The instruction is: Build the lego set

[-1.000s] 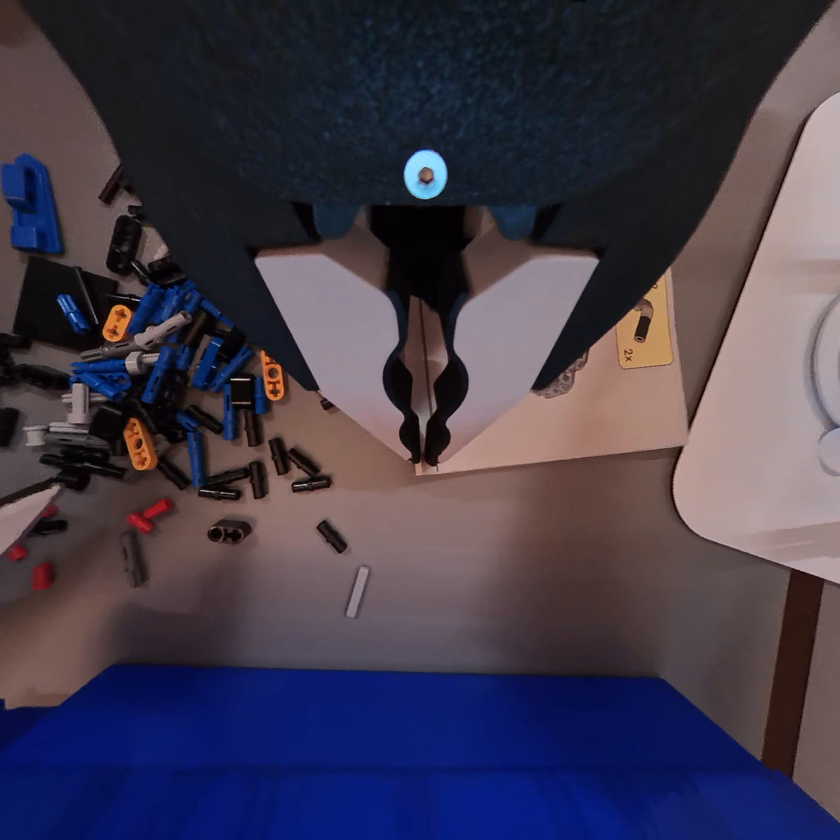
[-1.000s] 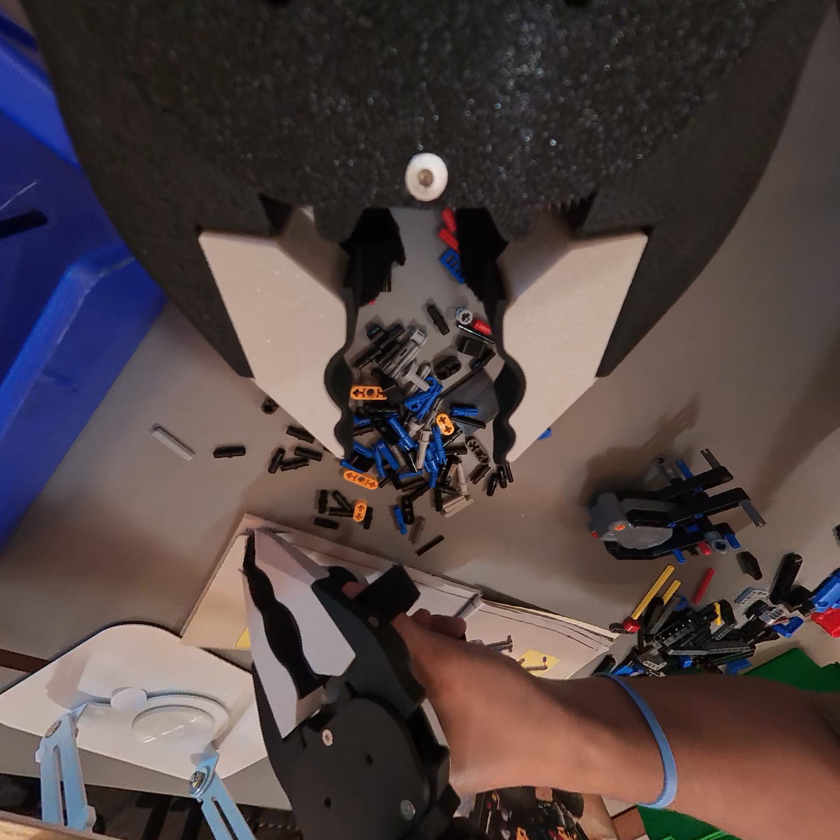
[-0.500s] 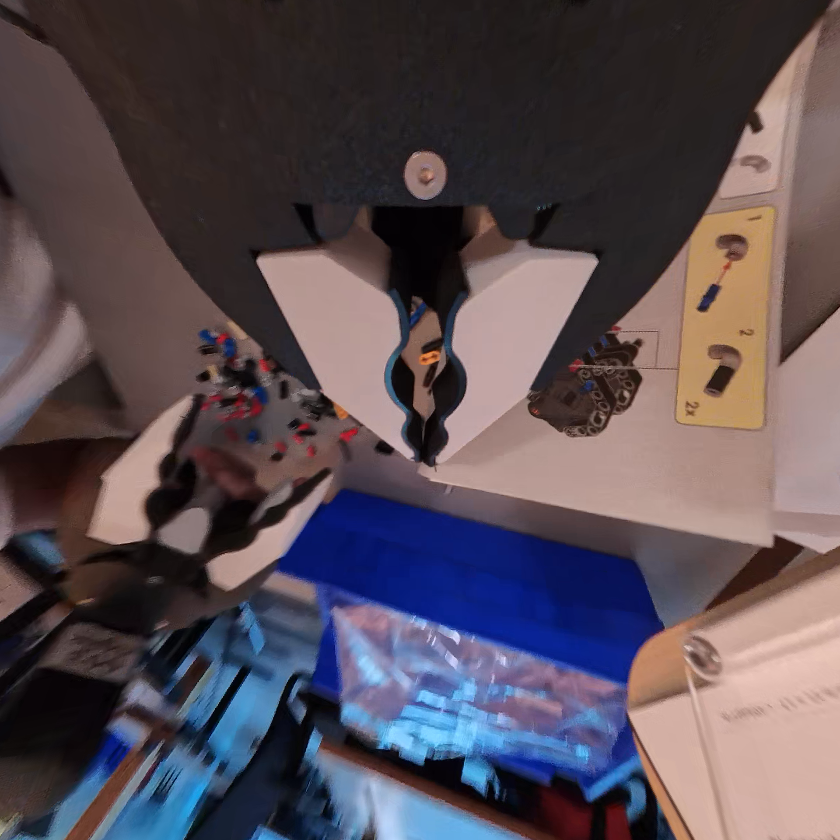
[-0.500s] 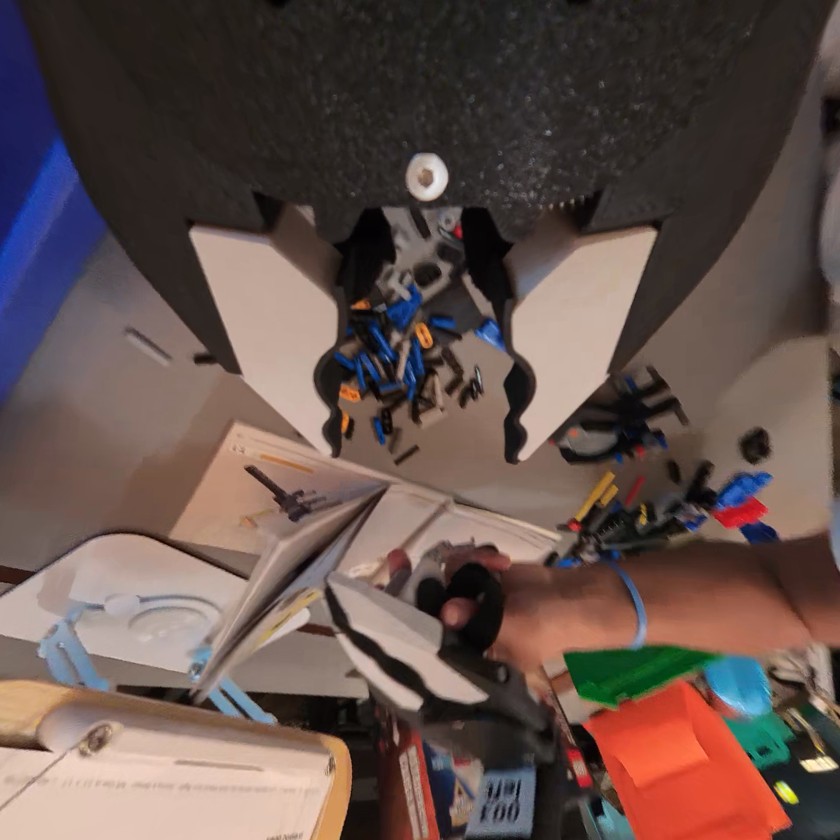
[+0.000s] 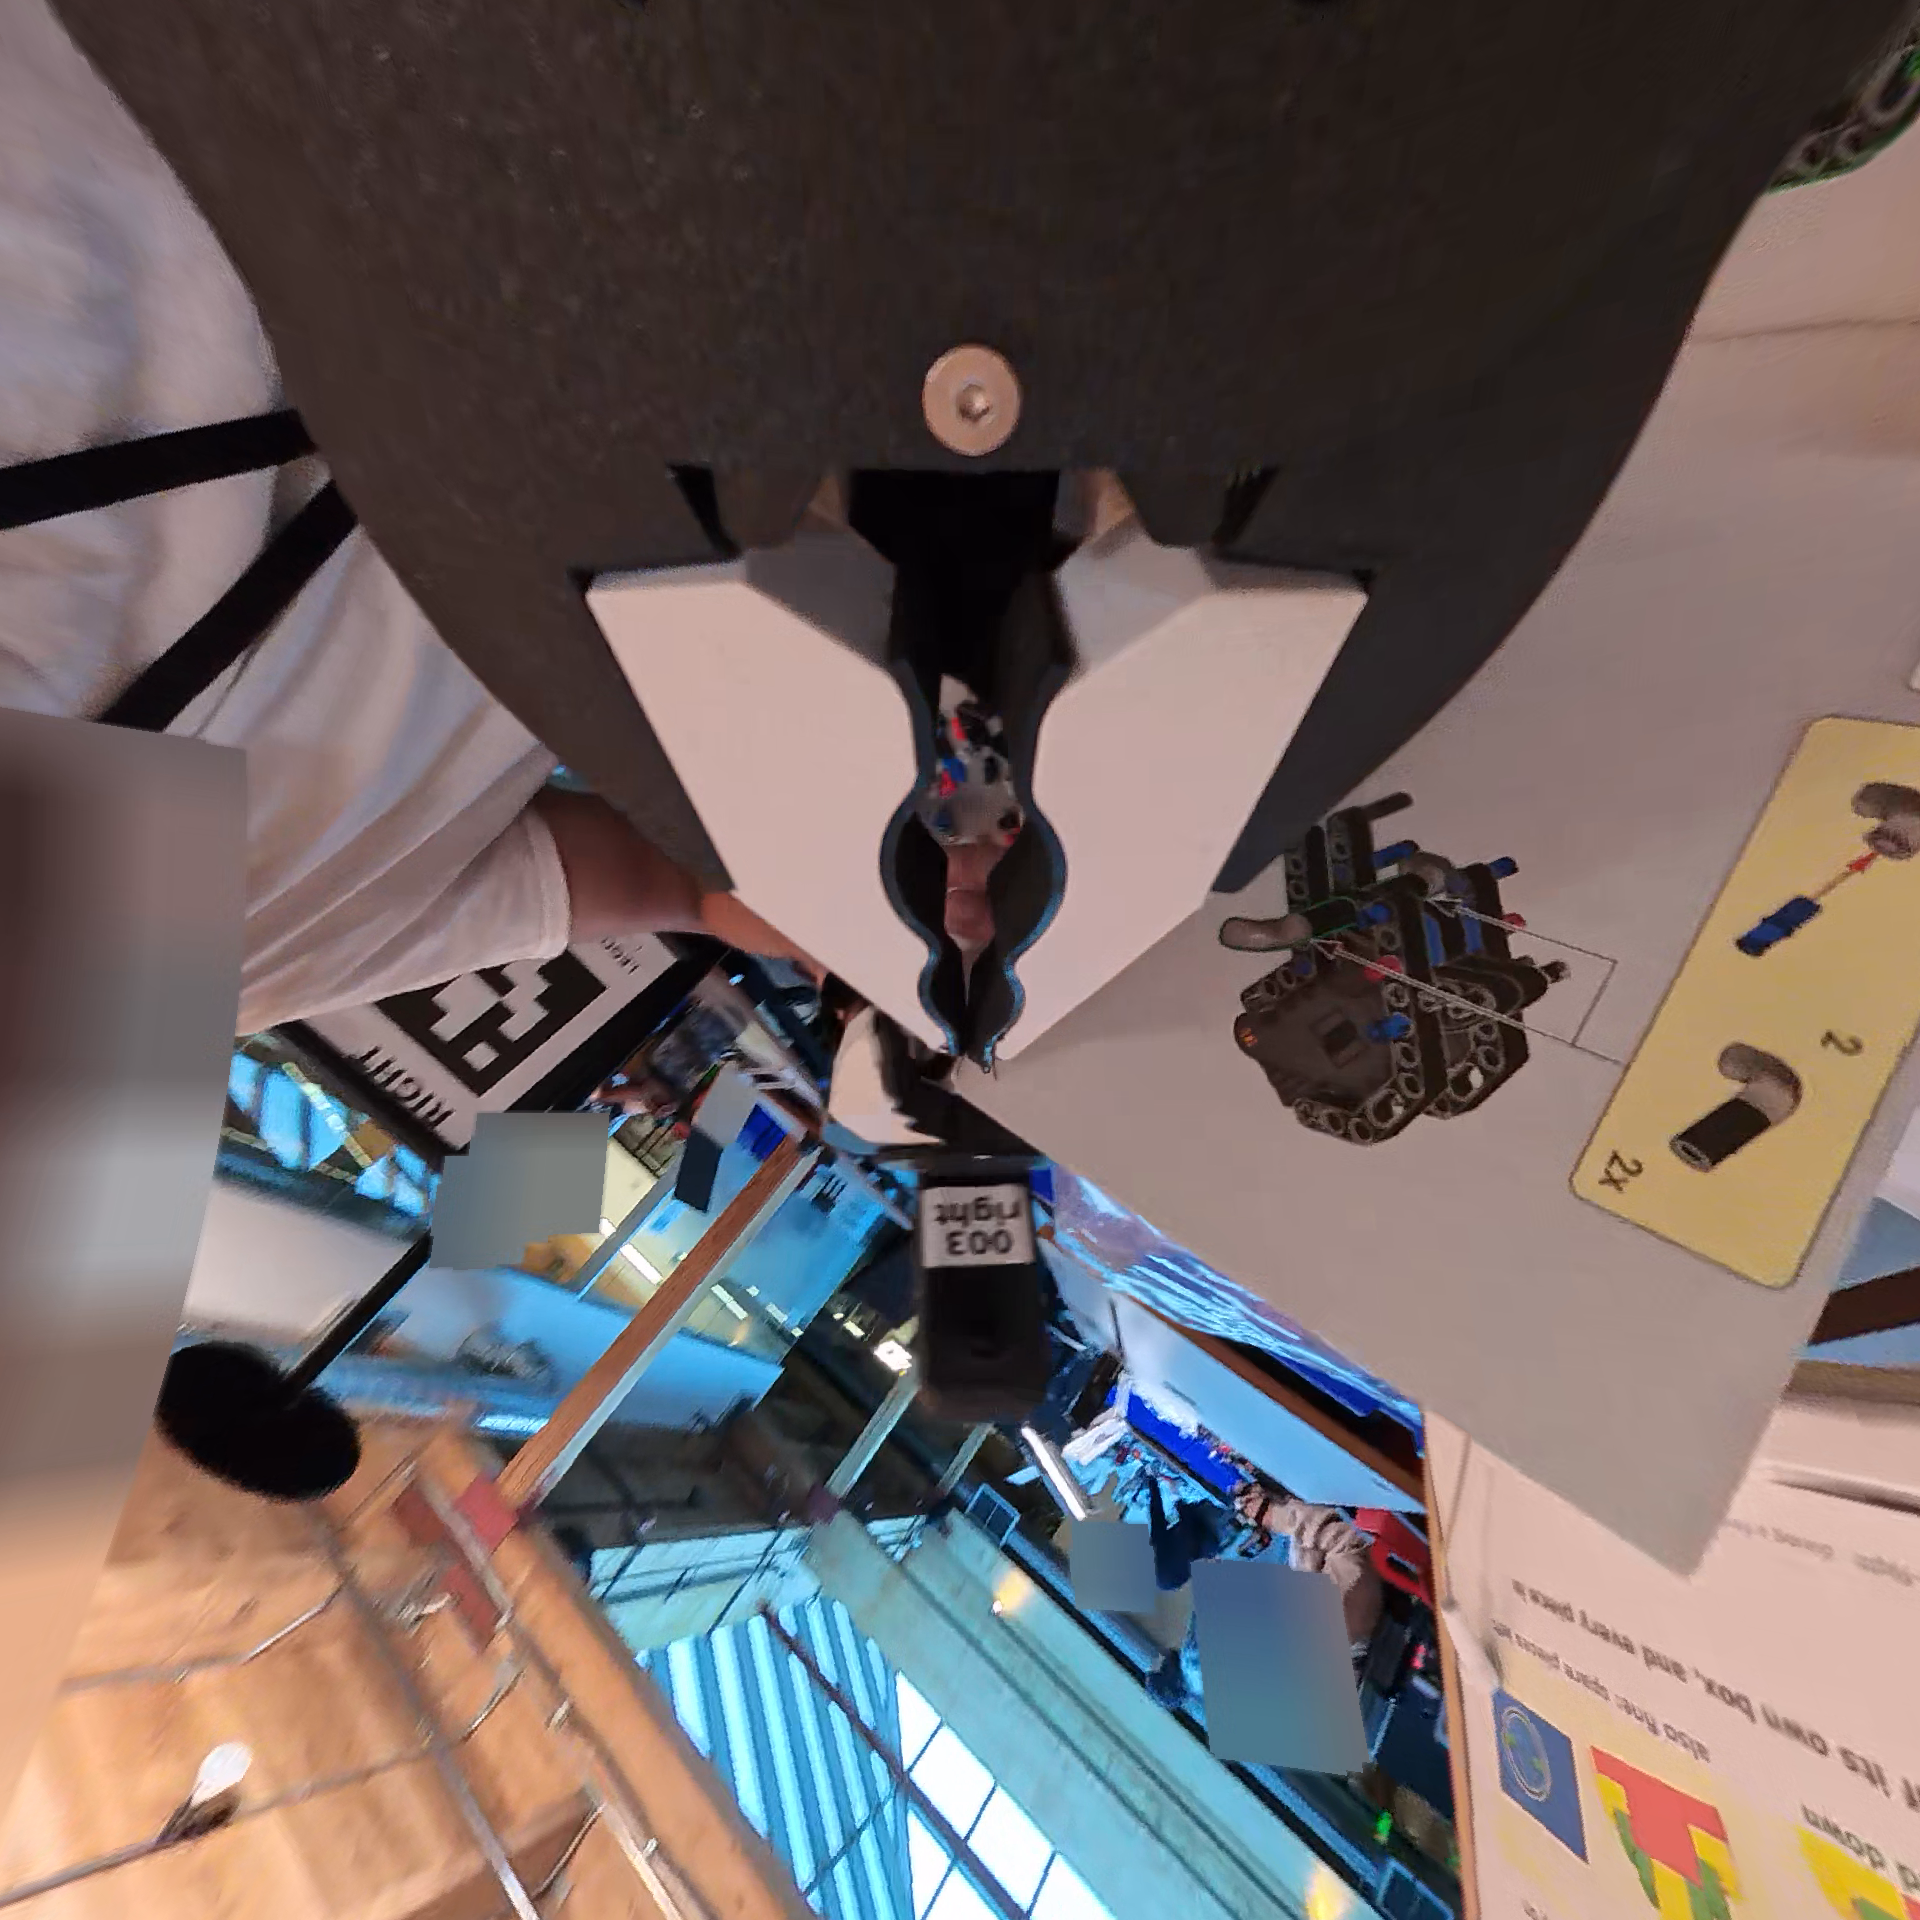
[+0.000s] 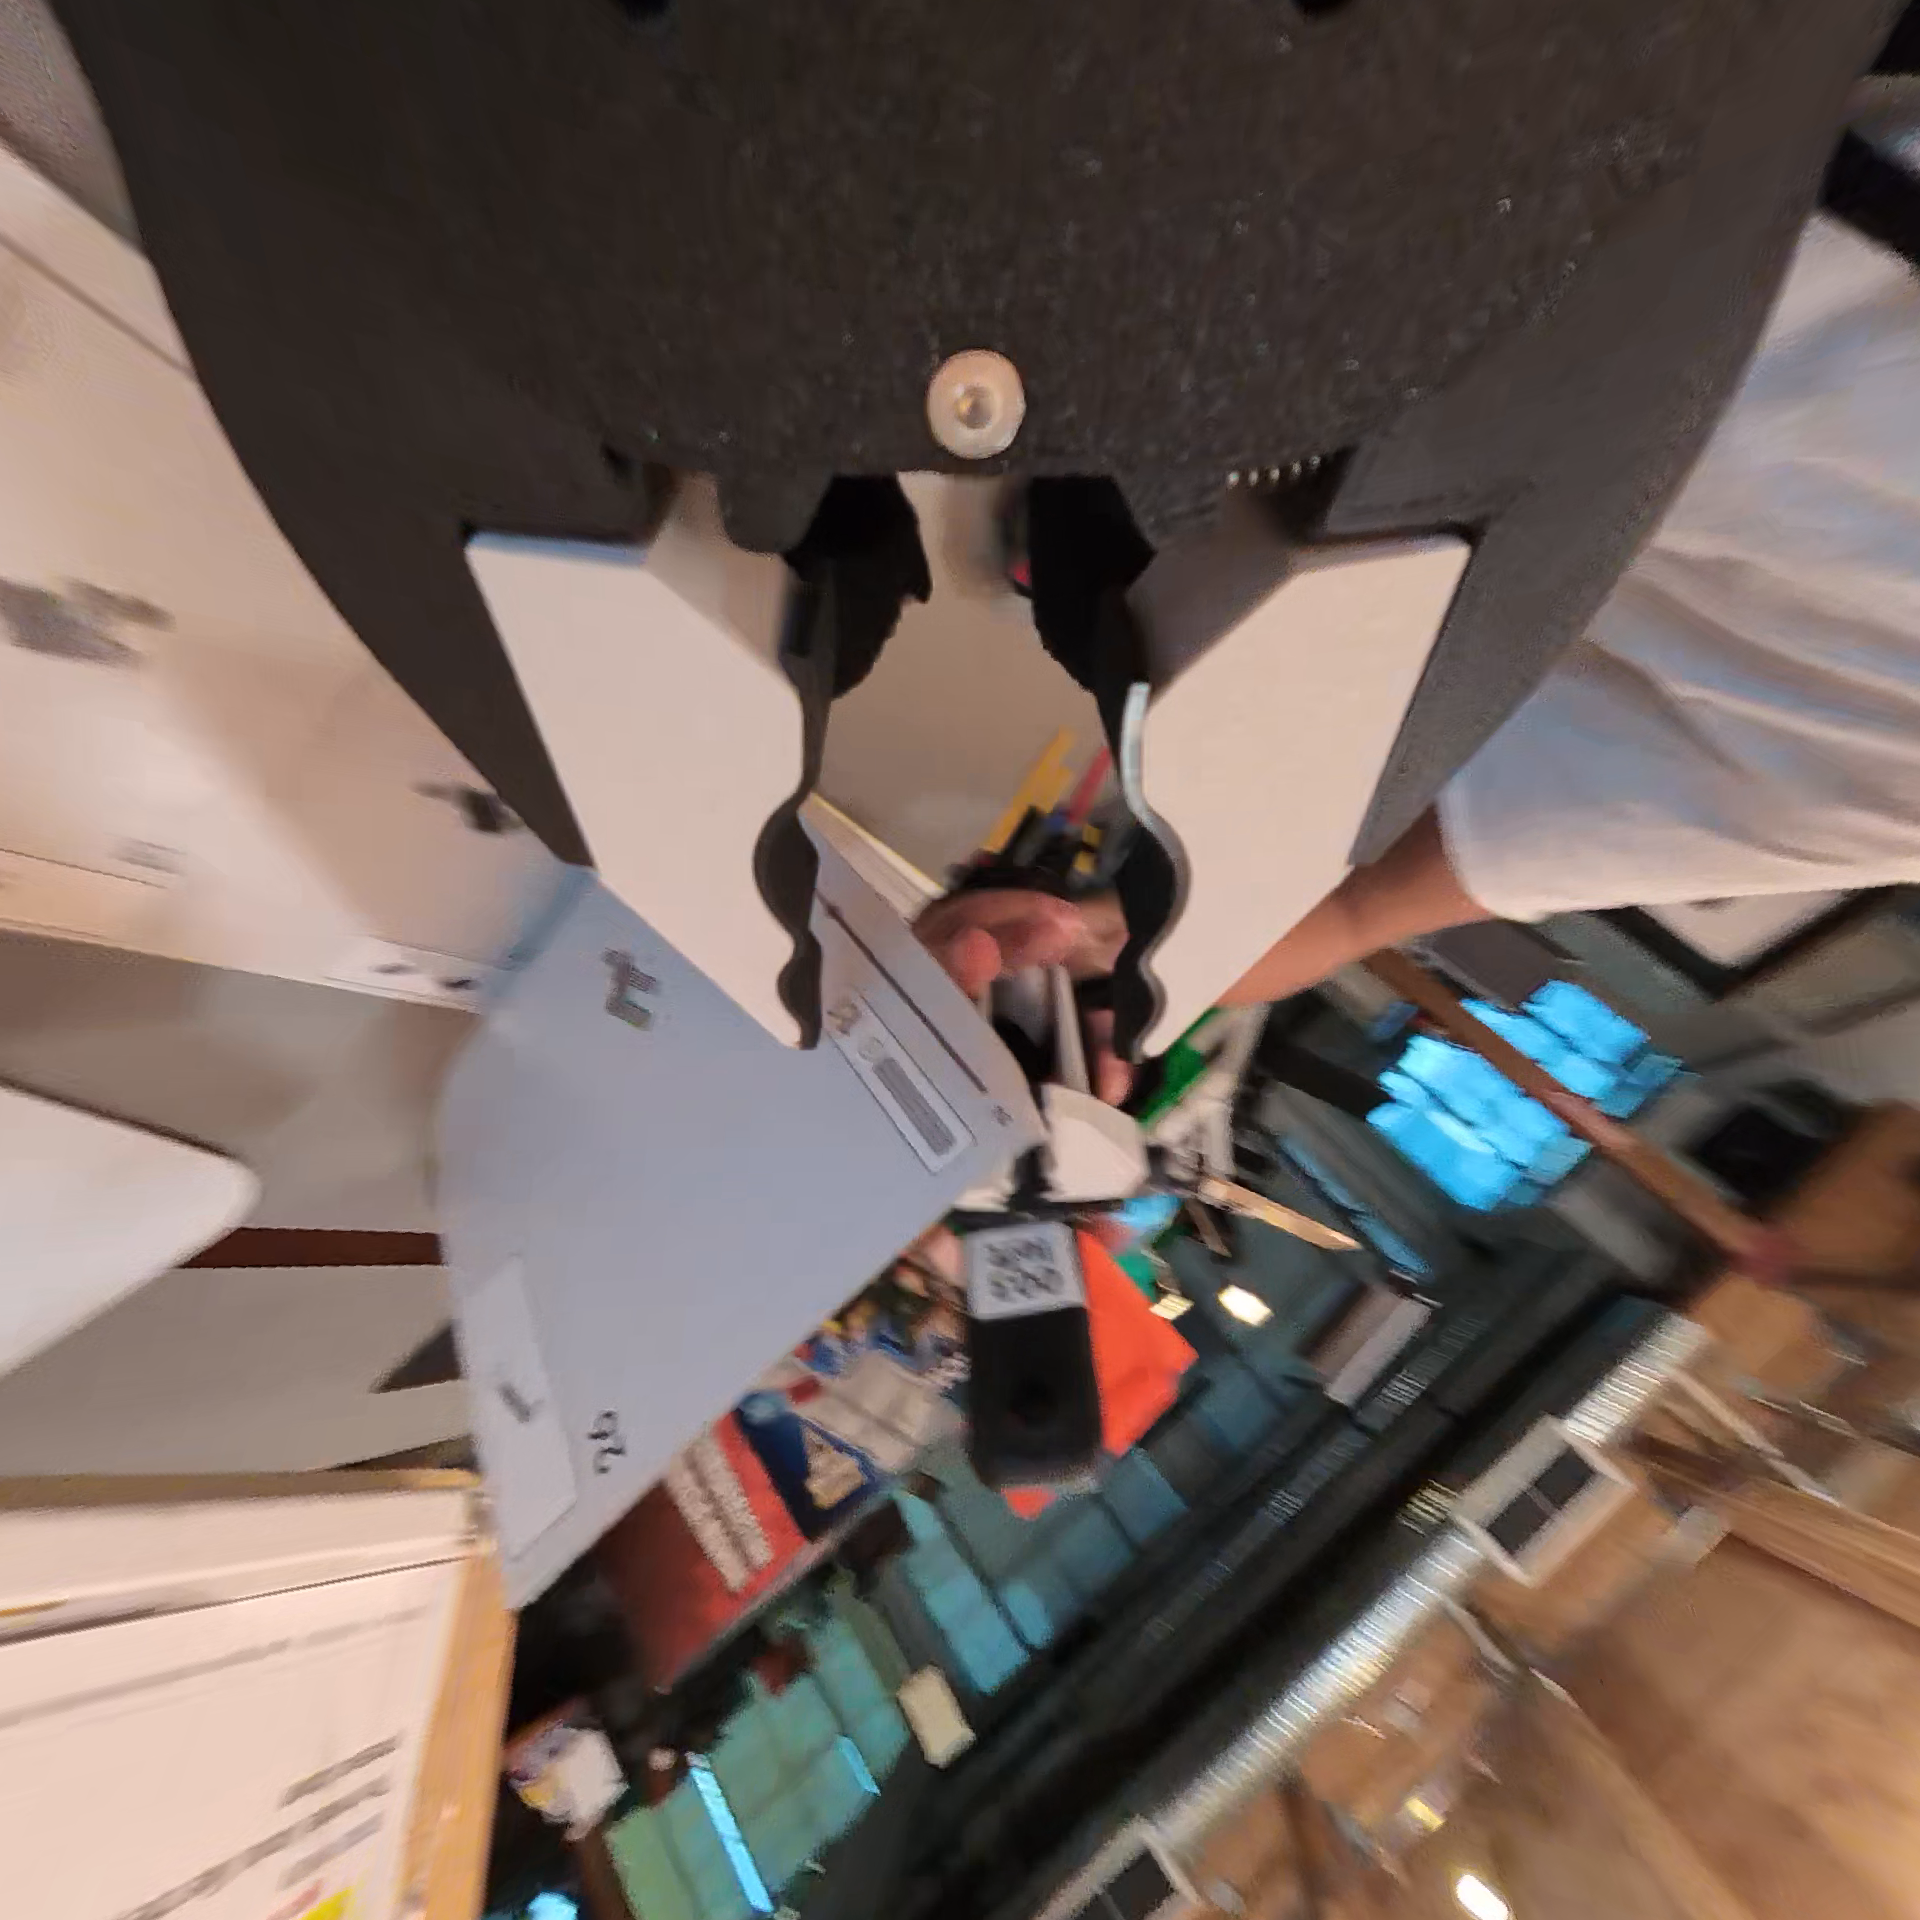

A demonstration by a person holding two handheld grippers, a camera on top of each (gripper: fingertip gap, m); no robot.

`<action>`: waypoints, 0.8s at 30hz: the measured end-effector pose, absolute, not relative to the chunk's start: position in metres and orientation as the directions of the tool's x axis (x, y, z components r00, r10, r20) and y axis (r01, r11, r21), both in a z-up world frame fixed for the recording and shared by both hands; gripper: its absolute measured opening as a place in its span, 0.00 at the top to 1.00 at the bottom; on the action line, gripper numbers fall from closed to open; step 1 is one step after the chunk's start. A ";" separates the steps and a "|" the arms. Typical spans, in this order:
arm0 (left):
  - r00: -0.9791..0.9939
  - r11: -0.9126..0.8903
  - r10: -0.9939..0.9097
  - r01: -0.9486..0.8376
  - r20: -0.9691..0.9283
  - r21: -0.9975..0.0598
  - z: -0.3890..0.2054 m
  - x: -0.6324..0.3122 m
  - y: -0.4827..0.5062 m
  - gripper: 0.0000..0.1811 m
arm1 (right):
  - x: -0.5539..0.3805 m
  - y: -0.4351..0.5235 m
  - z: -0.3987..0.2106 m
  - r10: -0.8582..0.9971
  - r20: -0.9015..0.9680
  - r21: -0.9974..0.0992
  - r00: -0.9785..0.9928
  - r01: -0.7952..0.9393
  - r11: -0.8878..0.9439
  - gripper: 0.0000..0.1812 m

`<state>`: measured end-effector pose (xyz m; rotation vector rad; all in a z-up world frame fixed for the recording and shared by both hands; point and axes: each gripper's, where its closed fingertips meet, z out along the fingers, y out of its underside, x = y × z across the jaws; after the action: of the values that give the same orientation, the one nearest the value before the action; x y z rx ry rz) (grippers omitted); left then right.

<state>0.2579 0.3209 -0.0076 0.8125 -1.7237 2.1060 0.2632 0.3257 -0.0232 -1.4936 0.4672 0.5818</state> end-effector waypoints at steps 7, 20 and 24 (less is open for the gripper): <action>-0.788 -0.270 -0.062 -0.577 0.612 -0.771 -0.005 0.256 0.319 1.00 | 0.261 0.331 -0.007 0.279 -0.719 -0.662 0.636 -0.750 0.004 0.80; -0.789 -0.253 -0.079 -0.575 0.609 -0.778 -0.005 0.256 0.315 1.00 | 0.261 0.328 -0.007 0.284 -0.687 -0.696 0.669 -0.718 0.012 0.95; -0.790 -0.248 -0.093 -0.572 0.607 -0.782 -0.008 0.254 0.317 1.00 | 0.257 0.329 -0.009 0.279 -0.678 -0.710 0.681 -0.704 -0.008 0.97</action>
<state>0.2538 0.3168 -0.0080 0.8014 -1.6874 2.1065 0.2575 0.3286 -0.0093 -1.3722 0.3897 0.8072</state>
